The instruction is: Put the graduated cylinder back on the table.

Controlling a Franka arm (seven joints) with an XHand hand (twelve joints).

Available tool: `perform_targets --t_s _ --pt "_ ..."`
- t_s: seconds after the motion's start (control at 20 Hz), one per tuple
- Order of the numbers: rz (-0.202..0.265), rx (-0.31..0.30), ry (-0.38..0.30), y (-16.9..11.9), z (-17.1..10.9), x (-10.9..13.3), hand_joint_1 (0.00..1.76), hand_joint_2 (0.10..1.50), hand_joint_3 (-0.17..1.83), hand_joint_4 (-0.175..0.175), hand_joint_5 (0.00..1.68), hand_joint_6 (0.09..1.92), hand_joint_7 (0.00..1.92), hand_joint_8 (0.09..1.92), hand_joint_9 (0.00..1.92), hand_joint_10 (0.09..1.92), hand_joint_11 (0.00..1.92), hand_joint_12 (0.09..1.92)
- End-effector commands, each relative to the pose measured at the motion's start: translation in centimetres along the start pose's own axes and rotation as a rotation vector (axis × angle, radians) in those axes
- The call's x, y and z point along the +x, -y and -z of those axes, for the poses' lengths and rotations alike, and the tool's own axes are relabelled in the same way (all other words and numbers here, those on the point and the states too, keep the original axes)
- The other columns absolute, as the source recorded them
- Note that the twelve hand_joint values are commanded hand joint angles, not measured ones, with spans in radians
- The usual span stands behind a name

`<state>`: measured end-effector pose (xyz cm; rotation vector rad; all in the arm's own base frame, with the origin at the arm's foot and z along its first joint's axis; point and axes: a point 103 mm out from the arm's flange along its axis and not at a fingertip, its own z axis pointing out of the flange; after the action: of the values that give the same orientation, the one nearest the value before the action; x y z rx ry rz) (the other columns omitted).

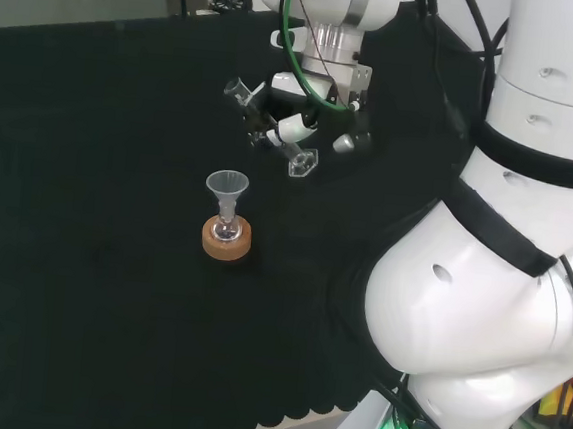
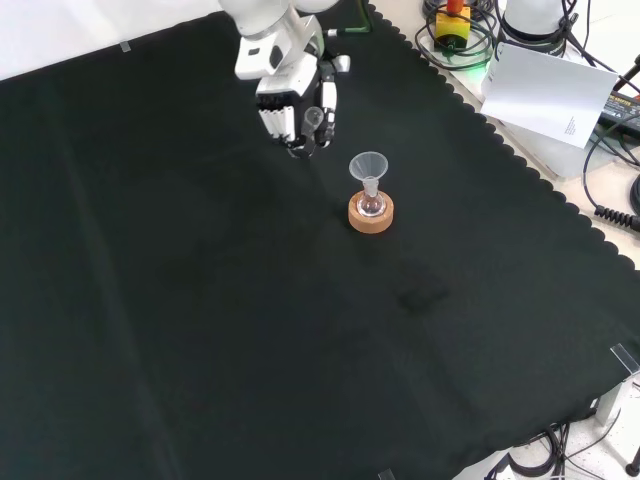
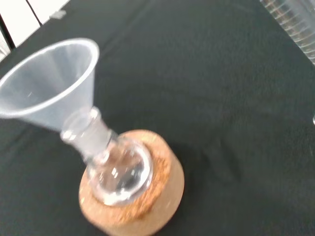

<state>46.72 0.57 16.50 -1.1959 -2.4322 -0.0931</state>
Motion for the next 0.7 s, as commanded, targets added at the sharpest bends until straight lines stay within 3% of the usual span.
perform_targets --t_s 0.05,0.7 --pt "0.061 -0.088 -0.055 -4.5 -0.9 -3.0 1.13 1.13 -0.01 -0.116 0.97 1.03 1.24 0.29 1.42 0.09 1.35 0.66" --pt "0.154 -0.198 -0.190 -10.2 -2.5 -4.9 1.13 1.13 -0.01 -0.121 0.98 1.03 1.23 0.28 1.41 0.09 1.35 0.67"
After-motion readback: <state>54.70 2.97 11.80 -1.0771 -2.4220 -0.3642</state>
